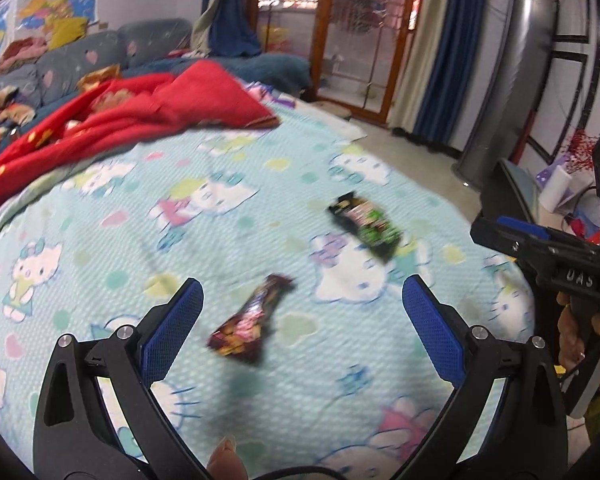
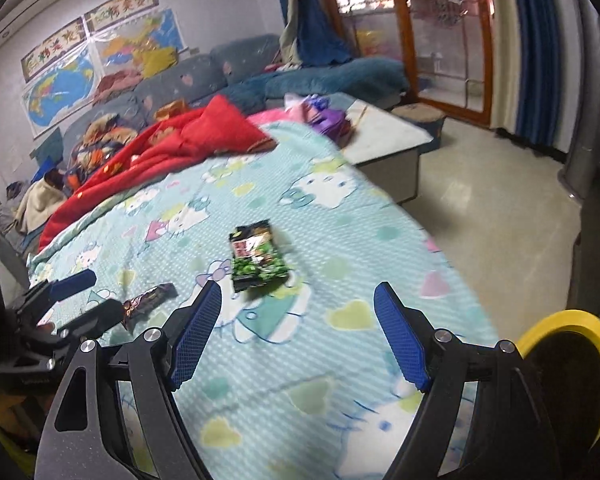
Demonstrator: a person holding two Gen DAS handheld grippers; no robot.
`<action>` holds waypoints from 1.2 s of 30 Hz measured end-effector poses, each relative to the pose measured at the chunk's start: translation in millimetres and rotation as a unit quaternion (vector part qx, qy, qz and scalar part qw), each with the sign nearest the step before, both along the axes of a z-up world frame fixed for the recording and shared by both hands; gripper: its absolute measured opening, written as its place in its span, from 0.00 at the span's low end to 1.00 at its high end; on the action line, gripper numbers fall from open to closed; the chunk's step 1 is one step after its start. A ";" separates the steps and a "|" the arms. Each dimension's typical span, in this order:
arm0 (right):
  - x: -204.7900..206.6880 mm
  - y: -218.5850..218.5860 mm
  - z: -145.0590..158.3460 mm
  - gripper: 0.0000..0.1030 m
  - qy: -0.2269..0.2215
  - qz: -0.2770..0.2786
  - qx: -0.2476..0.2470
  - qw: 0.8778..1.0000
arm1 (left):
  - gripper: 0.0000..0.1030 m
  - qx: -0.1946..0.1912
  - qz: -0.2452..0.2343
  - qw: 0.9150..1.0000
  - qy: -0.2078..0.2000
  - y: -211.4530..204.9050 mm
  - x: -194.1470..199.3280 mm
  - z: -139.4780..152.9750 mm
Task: Collect trash
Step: 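Move both grippers back over the remaining wrappers on the bed, then grasp brown Energy bar wrapper with left gripper while right gripper grasps green snack packet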
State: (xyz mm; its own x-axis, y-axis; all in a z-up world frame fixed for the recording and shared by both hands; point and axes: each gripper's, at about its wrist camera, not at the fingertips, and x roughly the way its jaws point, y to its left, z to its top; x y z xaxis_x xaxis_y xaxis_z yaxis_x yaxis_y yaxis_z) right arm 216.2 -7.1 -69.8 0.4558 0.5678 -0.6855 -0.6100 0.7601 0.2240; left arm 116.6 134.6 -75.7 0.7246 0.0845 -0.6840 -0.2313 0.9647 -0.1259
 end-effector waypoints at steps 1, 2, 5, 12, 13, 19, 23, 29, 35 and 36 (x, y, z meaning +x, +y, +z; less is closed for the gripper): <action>1.8 6.9 -3.7 0.74 0.006 0.007 -0.002 1.000 | 0.88 -0.003 0.000 1.000 0.004 3.7 -0.6 -2.7; 3.8 13.5 -6.3 0.74 0.009 0.011 -0.005 1.000 | 0.85 -0.005 0.000 1.000 0.009 6.9 -0.4 -5.8; 10.8 37.1 -16.1 0.73 0.015 0.025 -0.022 0.999 | 0.80 -0.015 0.000 1.000 0.025 16.3 -0.9 -15.2; 30.6 78.8 -38.6 0.70 0.024 0.042 -0.067 0.997 | 0.67 -0.038 0.005 0.998 0.057 28.2 3.0 -35.5; 33.5 83.0 -43.2 0.69 0.030 0.045 -0.076 0.996 | 0.65 -0.041 0.004 0.997 0.060 28.1 3.6 -37.2; 43.4 87.3 -56.5 0.52 0.041 0.031 -0.102 0.993 | 0.59 -0.044 -0.002 0.996 0.073 27.2 6.1 -44.0; 46.2 74.5 -55.6 0.37 0.050 0.017 -0.085 0.995 | 0.50 -0.036 -0.002 0.996 0.076 25.4 7.8 -44.3; 38.8 48.1 -46.7 0.25 0.052 -0.002 -0.050 0.997 | 0.24 -0.030 -0.019 0.996 0.079 18.7 9.2 -45.2; 23.4 9.0 -29.9 0.22 0.041 -0.017 -0.017 0.999 | 0.24 -0.040 -0.038 0.996 0.066 10.4 8.4 -40.5; 21.5 2.5 -26.9 0.22 0.041 -0.019 -0.010 0.999 | 0.24 -0.047 -0.042 0.996 0.060 7.6 7.7 -38.0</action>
